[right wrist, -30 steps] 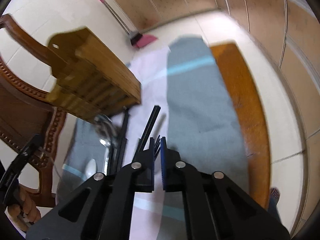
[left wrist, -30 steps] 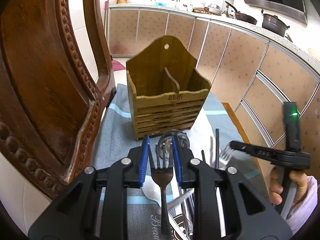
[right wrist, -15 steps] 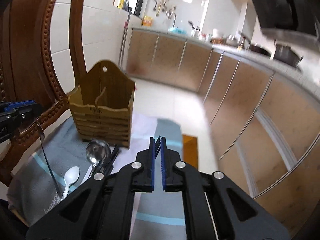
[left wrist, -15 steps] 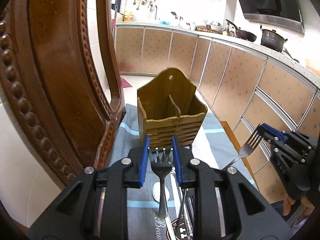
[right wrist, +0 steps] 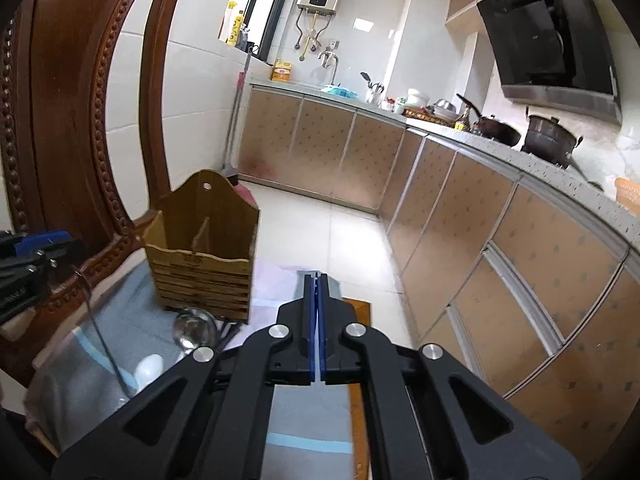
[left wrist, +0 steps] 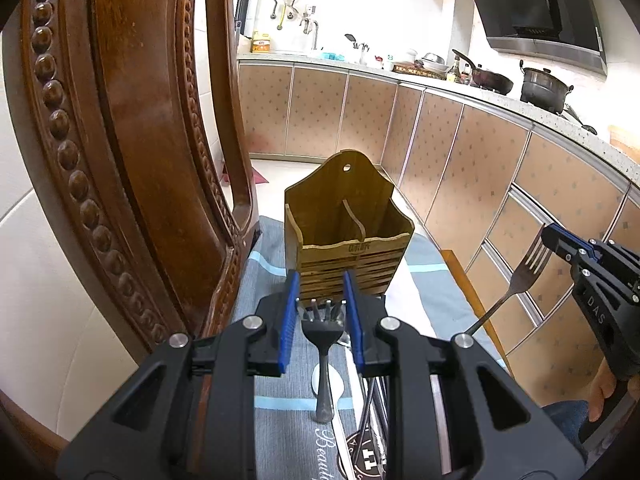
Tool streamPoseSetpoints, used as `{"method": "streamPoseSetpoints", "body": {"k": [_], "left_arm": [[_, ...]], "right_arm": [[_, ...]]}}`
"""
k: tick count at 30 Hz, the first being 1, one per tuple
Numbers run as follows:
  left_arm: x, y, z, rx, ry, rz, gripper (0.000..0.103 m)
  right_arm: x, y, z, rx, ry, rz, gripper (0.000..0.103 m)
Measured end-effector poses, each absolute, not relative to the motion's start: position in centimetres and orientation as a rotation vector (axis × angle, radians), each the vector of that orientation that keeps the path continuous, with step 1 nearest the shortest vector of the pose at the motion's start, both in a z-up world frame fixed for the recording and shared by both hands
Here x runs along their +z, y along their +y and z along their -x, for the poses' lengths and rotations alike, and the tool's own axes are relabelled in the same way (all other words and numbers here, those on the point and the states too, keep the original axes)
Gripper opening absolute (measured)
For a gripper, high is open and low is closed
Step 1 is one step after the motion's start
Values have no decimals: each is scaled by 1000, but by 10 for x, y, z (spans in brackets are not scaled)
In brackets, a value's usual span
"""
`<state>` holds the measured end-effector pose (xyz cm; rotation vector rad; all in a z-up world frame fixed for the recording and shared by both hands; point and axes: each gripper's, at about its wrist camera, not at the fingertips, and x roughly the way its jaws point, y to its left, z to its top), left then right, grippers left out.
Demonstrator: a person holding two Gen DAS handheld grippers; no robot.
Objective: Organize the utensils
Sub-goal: 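Lift the fork with the left gripper into the wooden holder while the right gripper drops its fork in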
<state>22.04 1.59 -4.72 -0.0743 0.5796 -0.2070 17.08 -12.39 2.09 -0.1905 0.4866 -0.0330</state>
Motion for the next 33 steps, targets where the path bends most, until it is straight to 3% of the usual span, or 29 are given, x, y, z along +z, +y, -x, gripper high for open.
{"method": "streamPoseSetpoints", "body": {"k": [7, 18, 24, 33], "left_arm": [[-23, 10, -227, -213, 556, 74, 22], [73, 8, -280, -142, 406, 63, 22], [81, 6, -322, -100, 370, 112, 23], [21, 2, -363, -71, 460, 130, 23]], "right_arm": [[56, -115, -174, -12, 437, 215, 2], [140, -100, -226, 22, 273, 210, 2], [131, -80, -276, 40, 292, 234, 2], [61, -74, -318, 76, 433, 215, 2]]}}
